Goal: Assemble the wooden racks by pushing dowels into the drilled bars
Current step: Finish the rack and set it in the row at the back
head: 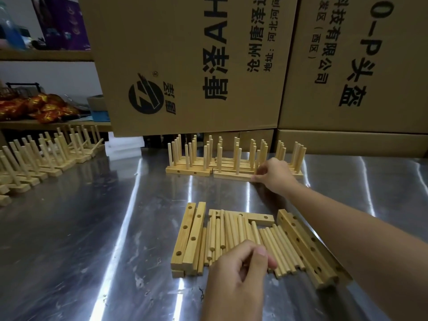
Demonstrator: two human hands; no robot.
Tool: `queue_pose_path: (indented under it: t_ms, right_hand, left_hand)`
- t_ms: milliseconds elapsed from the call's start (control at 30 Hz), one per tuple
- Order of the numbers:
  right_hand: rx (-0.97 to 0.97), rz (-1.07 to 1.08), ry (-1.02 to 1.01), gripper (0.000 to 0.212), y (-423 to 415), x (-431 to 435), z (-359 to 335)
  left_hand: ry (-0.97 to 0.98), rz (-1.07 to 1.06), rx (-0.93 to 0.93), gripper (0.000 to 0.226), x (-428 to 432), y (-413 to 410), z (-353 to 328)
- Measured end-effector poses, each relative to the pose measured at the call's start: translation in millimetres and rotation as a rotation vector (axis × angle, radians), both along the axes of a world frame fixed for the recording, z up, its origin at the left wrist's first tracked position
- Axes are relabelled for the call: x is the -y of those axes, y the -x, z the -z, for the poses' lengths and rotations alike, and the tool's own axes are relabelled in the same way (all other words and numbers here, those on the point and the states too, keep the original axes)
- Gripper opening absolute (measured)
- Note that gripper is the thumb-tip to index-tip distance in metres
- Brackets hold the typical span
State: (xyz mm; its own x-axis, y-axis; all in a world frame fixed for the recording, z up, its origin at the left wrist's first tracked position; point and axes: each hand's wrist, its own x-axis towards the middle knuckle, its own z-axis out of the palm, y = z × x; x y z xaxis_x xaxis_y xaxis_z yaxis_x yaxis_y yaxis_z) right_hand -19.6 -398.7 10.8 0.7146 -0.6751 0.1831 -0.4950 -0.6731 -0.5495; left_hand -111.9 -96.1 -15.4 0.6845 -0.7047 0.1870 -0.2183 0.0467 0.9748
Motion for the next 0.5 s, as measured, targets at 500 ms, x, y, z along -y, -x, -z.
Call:
queue_pose_path:
  t_ms: [500]
  right_hand:
    - [0.04,-0.017,-0.119,0.047,95,-34,-24]
  left_hand:
    - [0.085,-0.005,0.075,0.053,-5,4,-5]
